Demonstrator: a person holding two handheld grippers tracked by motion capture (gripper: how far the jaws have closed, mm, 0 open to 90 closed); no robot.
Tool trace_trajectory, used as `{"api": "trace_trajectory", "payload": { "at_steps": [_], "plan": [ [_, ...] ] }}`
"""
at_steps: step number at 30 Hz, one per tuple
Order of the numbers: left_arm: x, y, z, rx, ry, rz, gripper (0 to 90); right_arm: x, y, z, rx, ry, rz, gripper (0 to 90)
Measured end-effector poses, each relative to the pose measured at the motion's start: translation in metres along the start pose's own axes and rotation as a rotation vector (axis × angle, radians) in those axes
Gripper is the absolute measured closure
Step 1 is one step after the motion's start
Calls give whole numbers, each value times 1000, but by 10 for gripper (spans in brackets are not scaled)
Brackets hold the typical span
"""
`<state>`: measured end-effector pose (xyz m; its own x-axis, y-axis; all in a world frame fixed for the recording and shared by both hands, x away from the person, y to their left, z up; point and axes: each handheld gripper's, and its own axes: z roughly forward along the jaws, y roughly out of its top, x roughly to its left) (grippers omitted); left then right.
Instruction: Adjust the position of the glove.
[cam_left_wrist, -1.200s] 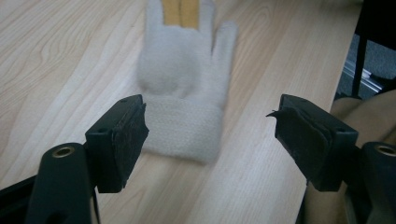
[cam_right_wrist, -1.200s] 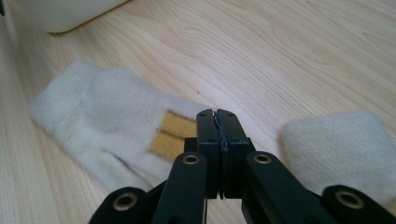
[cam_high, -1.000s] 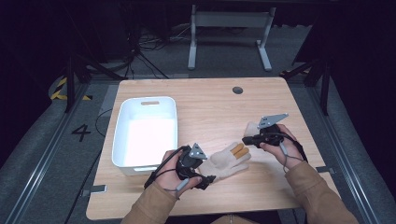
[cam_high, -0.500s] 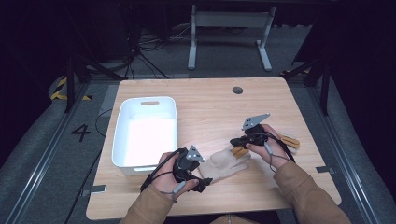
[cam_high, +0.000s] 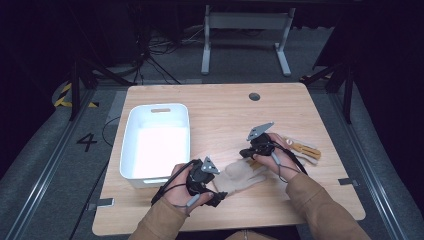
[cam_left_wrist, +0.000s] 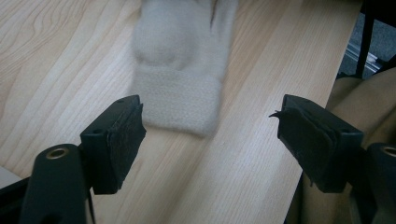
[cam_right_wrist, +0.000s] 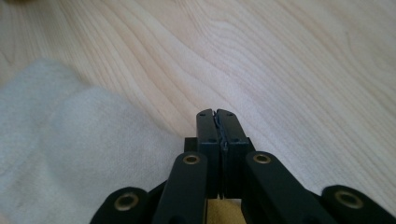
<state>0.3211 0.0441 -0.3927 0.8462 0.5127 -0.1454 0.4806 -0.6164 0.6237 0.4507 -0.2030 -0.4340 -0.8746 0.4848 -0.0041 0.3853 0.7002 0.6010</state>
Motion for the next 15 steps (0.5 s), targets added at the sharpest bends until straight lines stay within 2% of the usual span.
{"api": "trace_trajectory", "payload": {
  "at_steps": [2, 8, 15],
  "plan": [
    [0, 0, 0, -2, 2, -1, 234, 0, -1, 4, 22, -3, -1, 899],
    [1, 0, 0, 1, 1, -3, 233, -1, -3, 4, 32, 2, 2, 900],
    [3, 3, 2, -3, -2, 2, 233, -4, -11, -2, 58, -1, 34, 900]
  ]
}}
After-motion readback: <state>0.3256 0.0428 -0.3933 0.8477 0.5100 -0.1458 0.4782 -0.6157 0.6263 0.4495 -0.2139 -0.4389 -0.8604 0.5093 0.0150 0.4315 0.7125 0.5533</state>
